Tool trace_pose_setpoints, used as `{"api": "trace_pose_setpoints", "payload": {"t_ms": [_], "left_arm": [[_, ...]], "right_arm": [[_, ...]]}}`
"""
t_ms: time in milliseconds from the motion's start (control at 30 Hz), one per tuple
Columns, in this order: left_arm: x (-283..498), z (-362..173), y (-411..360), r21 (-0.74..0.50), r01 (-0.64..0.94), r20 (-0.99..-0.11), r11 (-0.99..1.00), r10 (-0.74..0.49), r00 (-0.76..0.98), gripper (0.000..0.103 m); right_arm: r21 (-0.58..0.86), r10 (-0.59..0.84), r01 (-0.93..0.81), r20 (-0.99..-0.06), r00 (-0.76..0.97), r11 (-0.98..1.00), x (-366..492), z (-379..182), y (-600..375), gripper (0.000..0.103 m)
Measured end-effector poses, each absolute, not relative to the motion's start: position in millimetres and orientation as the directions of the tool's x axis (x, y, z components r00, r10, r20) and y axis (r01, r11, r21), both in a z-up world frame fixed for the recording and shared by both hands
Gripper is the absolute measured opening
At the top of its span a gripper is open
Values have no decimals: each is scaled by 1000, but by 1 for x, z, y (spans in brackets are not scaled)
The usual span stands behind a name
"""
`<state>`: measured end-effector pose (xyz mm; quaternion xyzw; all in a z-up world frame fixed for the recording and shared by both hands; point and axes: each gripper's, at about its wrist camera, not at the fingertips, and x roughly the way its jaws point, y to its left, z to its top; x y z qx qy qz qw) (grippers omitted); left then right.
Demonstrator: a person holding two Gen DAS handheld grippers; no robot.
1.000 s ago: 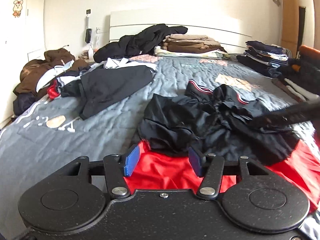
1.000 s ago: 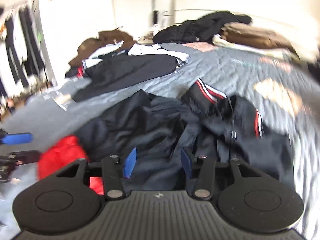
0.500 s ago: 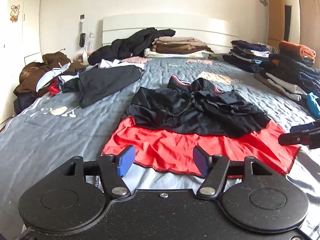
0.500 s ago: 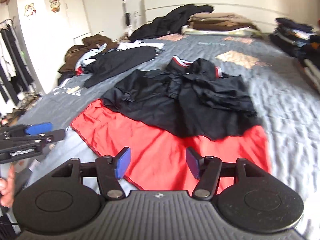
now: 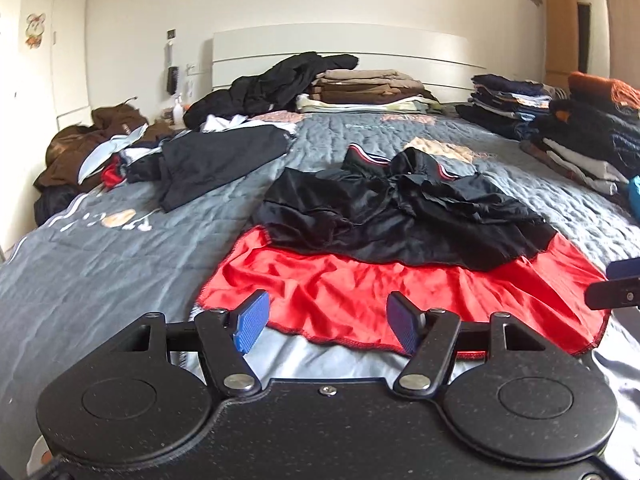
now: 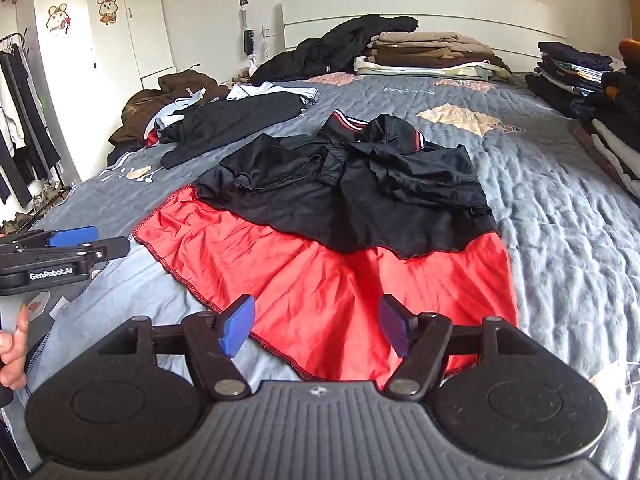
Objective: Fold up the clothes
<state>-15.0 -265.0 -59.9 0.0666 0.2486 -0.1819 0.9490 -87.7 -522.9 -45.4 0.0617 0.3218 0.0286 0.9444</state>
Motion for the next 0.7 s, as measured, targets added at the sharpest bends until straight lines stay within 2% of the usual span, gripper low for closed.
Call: {"api": "trace_pose_setpoints", "payload": {"t_ms": [200, 333, 467, 533, 567, 700], "left_arm": [[-5, -74, -295, 117, 424, -492, 898, -318, 810, 65], [-4, -73, -301, 46, 387, -509, 921, -312, 803, 65], [-26, -80, -302, 140, 375, -476, 916, -270, 837, 65], [-32, -83, -298, 156, 369, -487, 916, -254, 836, 65], [-33, -82, -296, 145, 363, -502, 920, -248, 829, 65], [-46, -61, -285, 127, 343, -460, 931, -250, 852, 65]], "right_arm": [[143, 136, -59, -621, 772, 988, -70, -48, -522, 68], [140, 111, -26, -641, 759, 990, -70, -49, -526, 68], [176, 91, 31, -643, 760, 984, -79, -51, -538, 68], [193, 78, 60, -636, 768, 979, -90, -51, -541, 68], [202, 72, 74, -633, 771, 977, -96, -51, -542, 68], [172, 40, 86, -619, 785, 981, -110, -44, -535, 68]]}}
